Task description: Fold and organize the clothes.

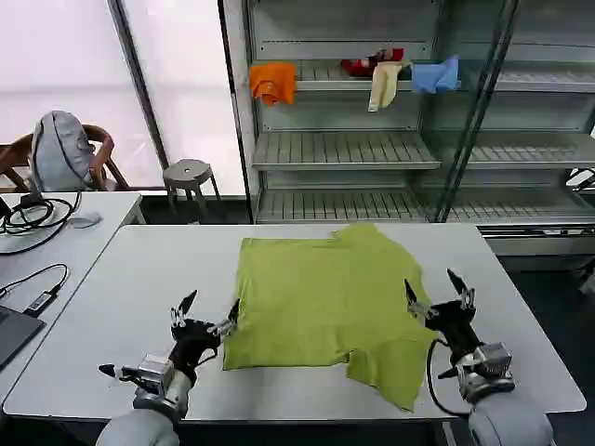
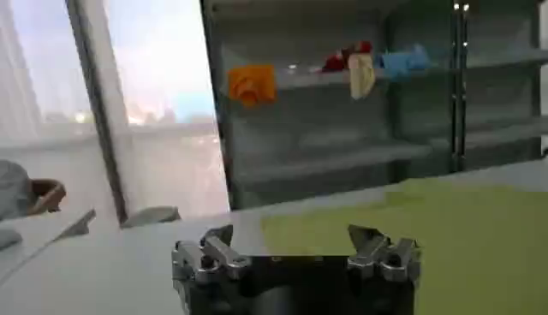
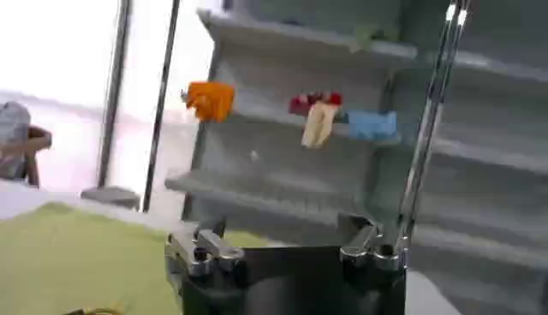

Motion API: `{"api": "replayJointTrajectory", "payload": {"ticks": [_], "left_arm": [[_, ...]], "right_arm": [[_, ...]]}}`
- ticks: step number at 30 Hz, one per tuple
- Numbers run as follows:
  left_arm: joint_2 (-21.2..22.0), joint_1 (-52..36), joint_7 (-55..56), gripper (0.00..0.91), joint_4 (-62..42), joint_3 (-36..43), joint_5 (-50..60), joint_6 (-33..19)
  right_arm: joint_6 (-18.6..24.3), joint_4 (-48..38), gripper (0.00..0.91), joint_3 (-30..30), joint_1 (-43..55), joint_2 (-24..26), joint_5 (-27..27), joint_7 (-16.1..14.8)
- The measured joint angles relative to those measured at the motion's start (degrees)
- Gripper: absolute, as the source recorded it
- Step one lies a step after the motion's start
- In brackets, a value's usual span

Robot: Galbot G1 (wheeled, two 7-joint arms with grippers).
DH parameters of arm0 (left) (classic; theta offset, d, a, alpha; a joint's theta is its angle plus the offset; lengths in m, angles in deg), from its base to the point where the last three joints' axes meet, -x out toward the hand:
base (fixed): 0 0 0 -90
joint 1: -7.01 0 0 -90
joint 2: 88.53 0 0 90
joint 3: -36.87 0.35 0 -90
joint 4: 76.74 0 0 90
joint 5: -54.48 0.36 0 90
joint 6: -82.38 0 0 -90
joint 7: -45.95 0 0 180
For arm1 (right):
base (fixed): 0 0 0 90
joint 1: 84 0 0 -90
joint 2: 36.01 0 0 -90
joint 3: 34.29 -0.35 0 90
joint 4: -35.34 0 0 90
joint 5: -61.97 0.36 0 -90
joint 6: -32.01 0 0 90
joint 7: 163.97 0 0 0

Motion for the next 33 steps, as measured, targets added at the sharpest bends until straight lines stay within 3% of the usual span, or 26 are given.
{"api": "replayJointTrajectory", "payload": {"ticks": [10,22,23,24,25,26,27,28,33], "left_arm": [[-0.7,3.8,1.5,0.907,0.8,0.5,-4.5,2.8],[-1.3,4.4,1.3,0.907,-0.7,-0.9,-6.4,4.1],[-1.3,4.4,1.2,0.665,-0.9,-1.1,-6.5,4.2],[-1.3,4.6,1.1,0.665,-1.0,-1.2,-6.6,4.2],[-1.3,4.8,0.9,0.04,-1.0,-1.3,-6.7,4.3],[-1.3,4.9,0.7,0.03,-1.0,-1.4,-6.7,4.4],[-1.3,5.1,0.6,0.03,-1.0,-1.5,-6.7,4.4],[-1.3,5.1,0.6,0.03,-1.0,-1.5,-6.6,4.4],[-1.3,5.4,0.3,0.03,-1.3,-1.5,-6.6,4.4]], "right_arm": [[-1.3,3.3,0.907,-2.2,-11.7,-0.4,0.1,-1.3],[-1.8,4.5,0.907,-1.9,-17.0,-2.1,0.2,-0.6],[-1.9,4.6,0.907,-1.7,-17.2,-2.1,0.2,-0.6],[-1.9,4.7,0.766,-1.6,-17.4,-2.2,0.2,-0.5],[-2.1,4.8,0.605,-1.4,-17.5,-2.2,0.1,-0.4],[-2.2,4.9,0.302,-1.2,-17.7,-2.2,0.1,-0.3],[-2.3,4.9,0.101,-1.1,-17.9,-2.2,0.1,-0.3],[-2.4,4.9,0.0,-0.9,-17.9,-2.2,0.2,-0.4],[-2.8,4.7,0.0,0.1,-18.0,-1.9,0.4,-0.4]]}}
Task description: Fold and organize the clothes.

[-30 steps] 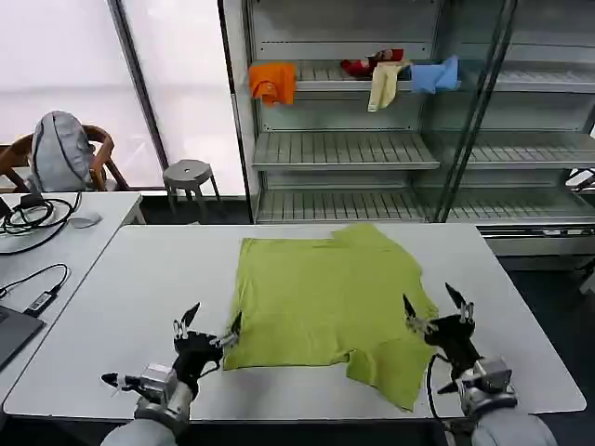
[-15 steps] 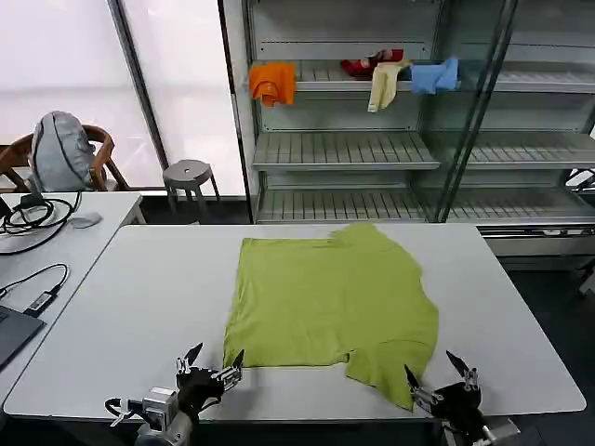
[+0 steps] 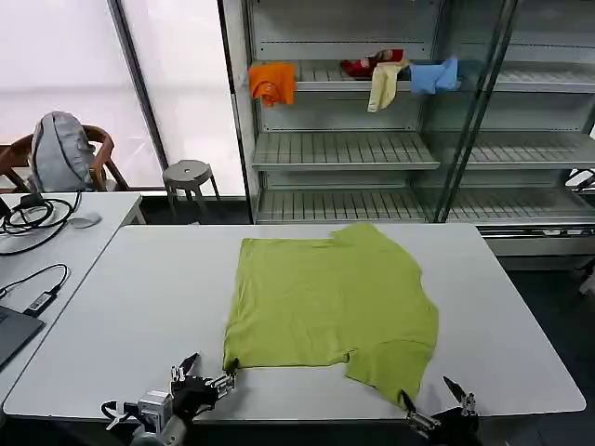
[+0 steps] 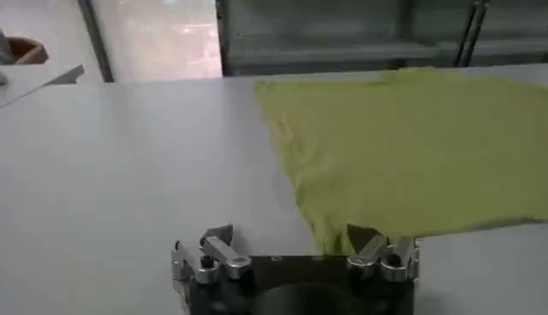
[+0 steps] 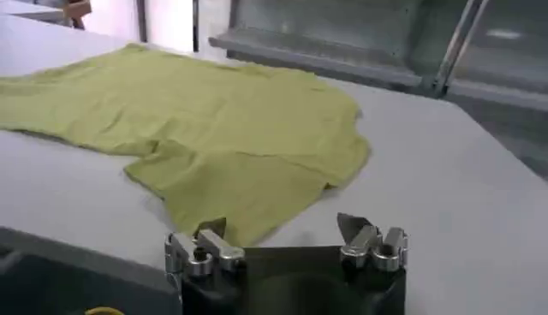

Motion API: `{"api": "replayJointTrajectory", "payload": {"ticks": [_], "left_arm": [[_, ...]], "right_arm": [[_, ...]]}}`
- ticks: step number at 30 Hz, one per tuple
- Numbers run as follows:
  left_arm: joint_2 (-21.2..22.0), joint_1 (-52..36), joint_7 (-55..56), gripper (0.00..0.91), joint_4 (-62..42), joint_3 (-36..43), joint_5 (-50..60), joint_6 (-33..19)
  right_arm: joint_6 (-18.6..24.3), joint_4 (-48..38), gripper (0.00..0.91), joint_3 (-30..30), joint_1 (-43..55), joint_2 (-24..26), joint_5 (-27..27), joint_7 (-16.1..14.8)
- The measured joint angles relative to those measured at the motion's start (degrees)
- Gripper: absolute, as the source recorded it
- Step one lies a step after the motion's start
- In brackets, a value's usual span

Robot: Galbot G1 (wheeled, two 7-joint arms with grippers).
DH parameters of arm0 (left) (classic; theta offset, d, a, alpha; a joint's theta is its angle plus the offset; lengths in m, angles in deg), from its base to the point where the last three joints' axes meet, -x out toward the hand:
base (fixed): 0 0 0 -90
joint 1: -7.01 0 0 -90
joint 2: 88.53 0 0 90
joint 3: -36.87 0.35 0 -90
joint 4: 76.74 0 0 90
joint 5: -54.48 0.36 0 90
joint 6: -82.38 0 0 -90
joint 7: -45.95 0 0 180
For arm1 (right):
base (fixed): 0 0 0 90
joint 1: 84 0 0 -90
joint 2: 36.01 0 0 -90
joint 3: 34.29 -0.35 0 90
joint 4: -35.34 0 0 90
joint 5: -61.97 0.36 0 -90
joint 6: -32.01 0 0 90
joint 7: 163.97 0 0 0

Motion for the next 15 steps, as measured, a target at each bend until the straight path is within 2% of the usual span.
{"api": "replayJointTrajectory", "payload": {"ticks": [15], "left_arm": [[0.7,0.4,-1.2,0.03,-0.2,0.1,0.1,0.0]], "right_arm": [[-1.5,-0.7,0.0,2.7,1.4,0.6,2.3,-0.5]]}}
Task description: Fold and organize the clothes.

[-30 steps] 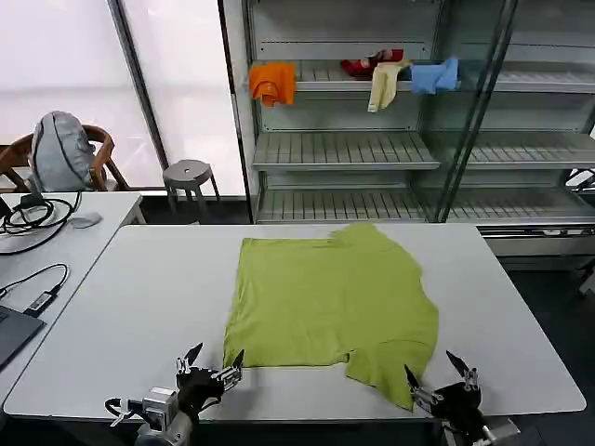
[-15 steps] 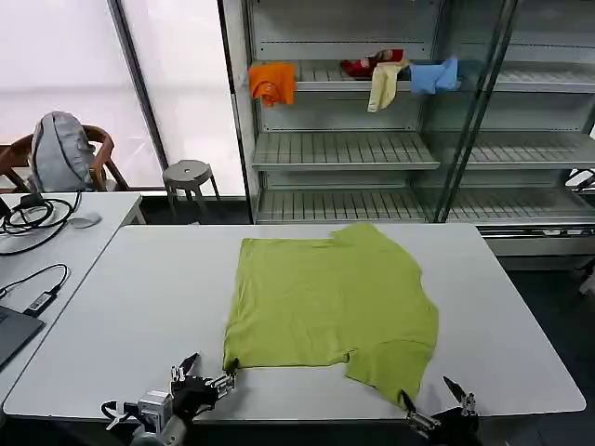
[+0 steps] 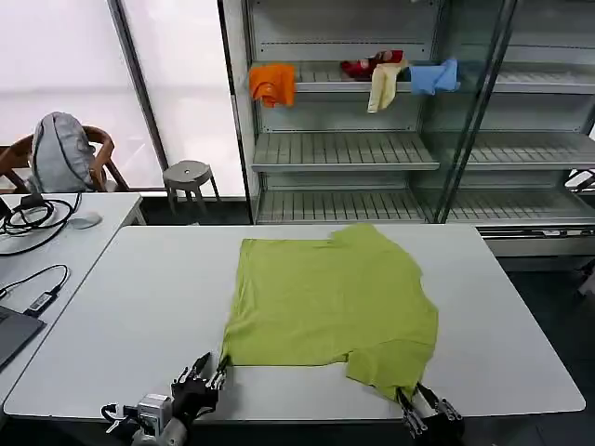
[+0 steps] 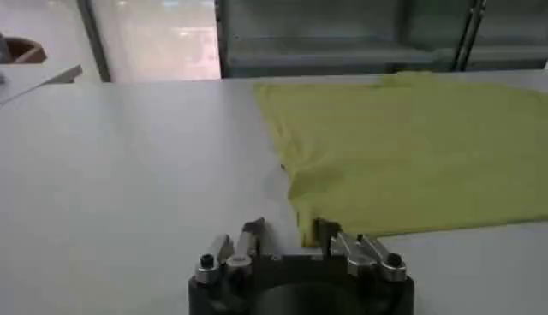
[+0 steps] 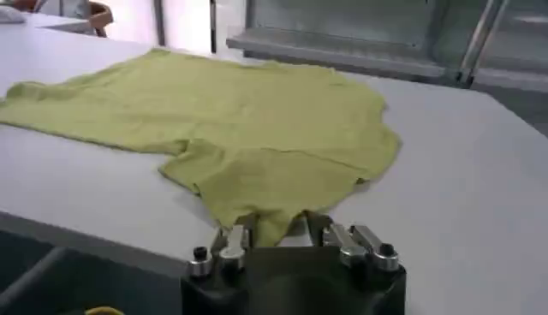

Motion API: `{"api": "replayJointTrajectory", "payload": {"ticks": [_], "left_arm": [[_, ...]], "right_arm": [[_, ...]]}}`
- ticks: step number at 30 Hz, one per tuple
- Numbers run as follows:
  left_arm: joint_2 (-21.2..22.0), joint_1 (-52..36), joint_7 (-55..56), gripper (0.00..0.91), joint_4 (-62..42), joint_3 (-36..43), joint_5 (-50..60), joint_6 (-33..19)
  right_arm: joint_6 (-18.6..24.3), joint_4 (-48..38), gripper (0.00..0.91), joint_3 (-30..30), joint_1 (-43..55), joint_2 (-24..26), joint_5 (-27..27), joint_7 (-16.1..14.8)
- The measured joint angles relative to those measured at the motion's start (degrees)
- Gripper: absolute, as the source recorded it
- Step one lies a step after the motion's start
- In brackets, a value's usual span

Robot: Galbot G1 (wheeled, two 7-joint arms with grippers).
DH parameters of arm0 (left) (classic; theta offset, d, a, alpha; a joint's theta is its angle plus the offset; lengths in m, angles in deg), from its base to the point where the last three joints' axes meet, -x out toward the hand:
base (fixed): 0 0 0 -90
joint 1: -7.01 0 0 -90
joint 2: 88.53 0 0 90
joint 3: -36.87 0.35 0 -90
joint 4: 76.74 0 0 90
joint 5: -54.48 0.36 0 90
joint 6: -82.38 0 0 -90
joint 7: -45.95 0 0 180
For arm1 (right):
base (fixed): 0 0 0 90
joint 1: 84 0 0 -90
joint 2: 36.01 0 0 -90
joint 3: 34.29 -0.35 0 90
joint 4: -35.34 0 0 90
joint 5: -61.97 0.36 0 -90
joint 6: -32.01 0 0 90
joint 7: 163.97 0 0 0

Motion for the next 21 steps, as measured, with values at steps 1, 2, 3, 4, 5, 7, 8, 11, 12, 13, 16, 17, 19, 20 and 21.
{"api": "replayJointTrajectory", "payload": {"ticks": [1,2,3,4,5,7,8,11,12,13,16,17,19,20,21], "left_arm": [[0.0,-0.1,-0.2,0.03,0.0,0.0,0.0,0.0],[0.1,-0.1,-0.3,0.03,0.0,-0.1,-0.2,0.0],[0.0,-0.3,-0.6,0.03,-0.1,-0.1,-0.3,0.0],[0.0,-0.4,-0.9,0.03,-0.2,-0.2,-0.5,0.1],[-0.1,-0.6,-1.3,0.03,-0.2,-0.4,-0.7,0.1],[-0.2,-1.0,-2.0,0.03,-0.5,-0.9,-1.1,0.2],[-0.2,-1.2,-2.4,0.03,-0.6,-1.1,-1.3,0.2],[-0.3,-2.2,-3.6,0.03,-1.0,-1.8,-2.2,0.2],[-0.3,-2.6,-3.9,0.03,-1.1,-2.0,-2.7,0.1],[-0.3,-3.1,-4.3,0.03,-1.2,-2.3,-3.2,-0.1],[0.0,-4.9,-5.3,0.03,-1.6,-2.9,-4.7,-0.4],[0.1,-5.5,-5.6,0.03,-1.8,-2.9,-5.3,-0.5],[0.3,-7.1,-5.9,0.03,-2.3,-3.1,-6.4,-0.6],[0.5,-7.9,-6.1,0.03,-2.5,-3.1,-7.0,-0.6],[0.6,-8.6,-6.2,0.03,-2.8,-3.1,-7.5,-0.6]], "right_arm": [[0.0,0.0,0.0,0.2,0.1,0.0,0.1,-0.1],[0.0,0.0,0.0,0.4,0.2,0.0,0.2,-0.1],[0.1,-0.1,0.0,0.5,0.4,0.0,0.3,-0.1],[0.3,-0.3,0.0,0.7,0.5,0.0,0.5,0.0],[0.6,-0.4,0.0,0.8,0.8,-0.1,0.7,0.1],[1.1,-0.6,0.0,1.1,1.5,-0.2,1.2,0.4],[1.2,-0.7,0.0,1.3,1.8,-0.3,1.5,0.6],[1.1,-0.7,0.0,1.2,3.4,-0.4,2.6,1.2],[1.1,-0.7,0.0,1.1,4.1,-0.4,3.0,1.4],[1.0,-0.7,0.0,1.0,4.8,-0.4,3.3,1.7],[0.6,-1.1,0.0,1.0,7.5,-0.3,4.3,2.5],[0.4,-1.4,0.0,1.1,8.7,-0.4,4.7,2.7],[-0.1,-2.1,0.0,1.4,10.9,-0.3,5.2,3.2],[-0.4,-2.6,0.0,1.6,12.1,-0.3,5.5,3.4],[-0.6,-3.0,0.0,1.7,13.2,-0.3,5.6,3.5]]}}
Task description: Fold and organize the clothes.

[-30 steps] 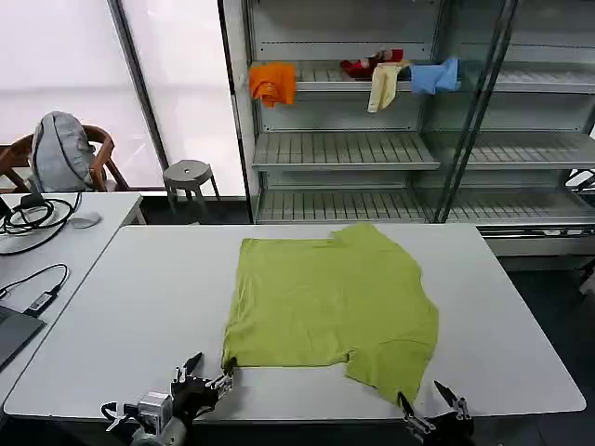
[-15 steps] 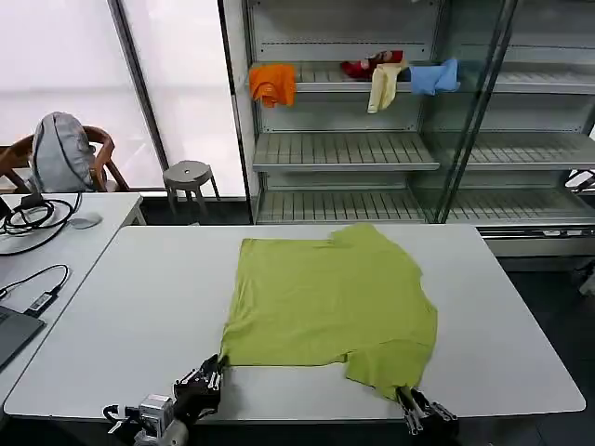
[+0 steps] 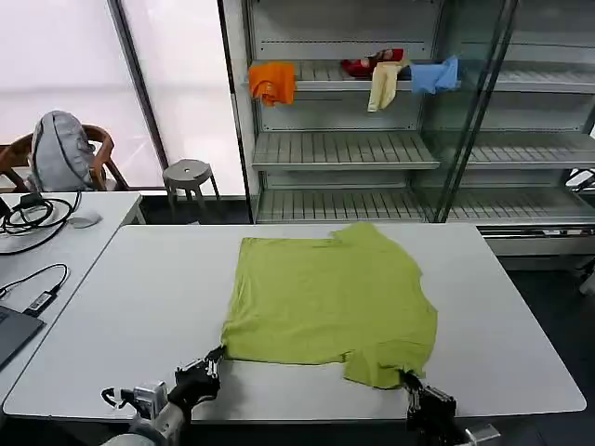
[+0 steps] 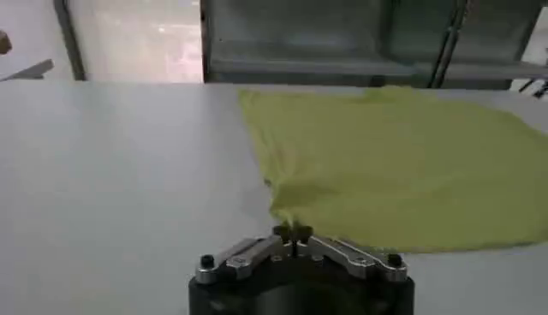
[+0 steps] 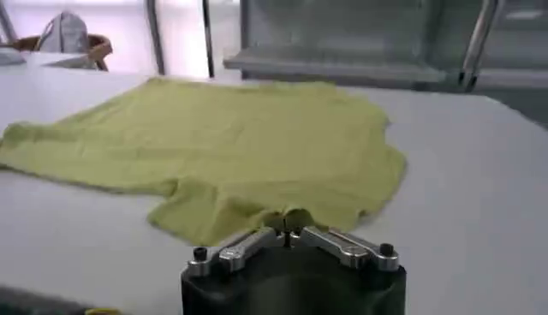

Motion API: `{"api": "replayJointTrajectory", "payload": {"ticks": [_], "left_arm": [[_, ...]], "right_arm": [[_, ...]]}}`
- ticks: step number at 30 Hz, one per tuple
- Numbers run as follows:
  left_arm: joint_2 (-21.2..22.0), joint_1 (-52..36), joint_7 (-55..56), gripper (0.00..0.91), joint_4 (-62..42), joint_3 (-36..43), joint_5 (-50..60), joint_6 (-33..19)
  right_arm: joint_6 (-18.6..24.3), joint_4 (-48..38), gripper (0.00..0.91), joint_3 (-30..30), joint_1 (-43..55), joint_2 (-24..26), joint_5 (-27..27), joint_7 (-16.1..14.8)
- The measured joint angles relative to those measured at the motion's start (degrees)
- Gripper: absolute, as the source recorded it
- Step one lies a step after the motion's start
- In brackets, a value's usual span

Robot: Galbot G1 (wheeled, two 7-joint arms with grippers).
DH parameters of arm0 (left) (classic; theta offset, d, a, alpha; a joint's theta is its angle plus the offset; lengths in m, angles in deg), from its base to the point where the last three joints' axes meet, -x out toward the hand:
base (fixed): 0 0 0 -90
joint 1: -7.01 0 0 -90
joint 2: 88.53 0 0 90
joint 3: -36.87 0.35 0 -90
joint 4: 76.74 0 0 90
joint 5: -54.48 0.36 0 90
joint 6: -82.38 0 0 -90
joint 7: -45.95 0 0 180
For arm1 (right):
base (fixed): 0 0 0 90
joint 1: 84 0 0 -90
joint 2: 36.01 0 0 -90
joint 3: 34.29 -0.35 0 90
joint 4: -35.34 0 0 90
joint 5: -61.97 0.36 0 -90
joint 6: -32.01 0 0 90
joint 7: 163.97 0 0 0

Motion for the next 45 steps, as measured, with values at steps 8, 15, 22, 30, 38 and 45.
{"api": "replayJointTrajectory", "payload": {"ticks": [8,15,22,30,38,45], "left_arm": [[0.9,-7.2,-1.3,0.03,-4.0,0.9,-3.5,-0.9],[1.0,-12.5,-2.0,0.03,-8.9,2.4,-4.8,-1.7],[0.8,-16.2,-2.4,0.03,-13.4,3.1,-5.5,-2.2],[0.3,-18.1,-3.1,0.03,-17.1,3.7,-5.9,-2.3],[0.1,-19.3,-3.5,0.03,-19.2,3.9,-5.8,-2.7],[-0.2,-19.8,-4.1,0.03,-20.1,4.0,-5.8,-3.0]], "right_arm": [[-1.7,-4.5,0.0,1.9,9.3,-1.0,0.5,1.2],[-2.5,-9.5,0.0,3.7,17.0,-1.5,0.4,1.6],[-3.0,-14.8,0.0,5.2,23.4,-1.1,0.3,1.7],[-3.0,-18.9,0.0,6.7,27.7,-1.6,-0.4,1.8],[-3.1,-21.3,0.0,7.1,29.5,-2.1,-1.0,1.9],[-3.0,-22.5,0.0,7.1,30.4,-2.6,-1.5,1.9]]}}
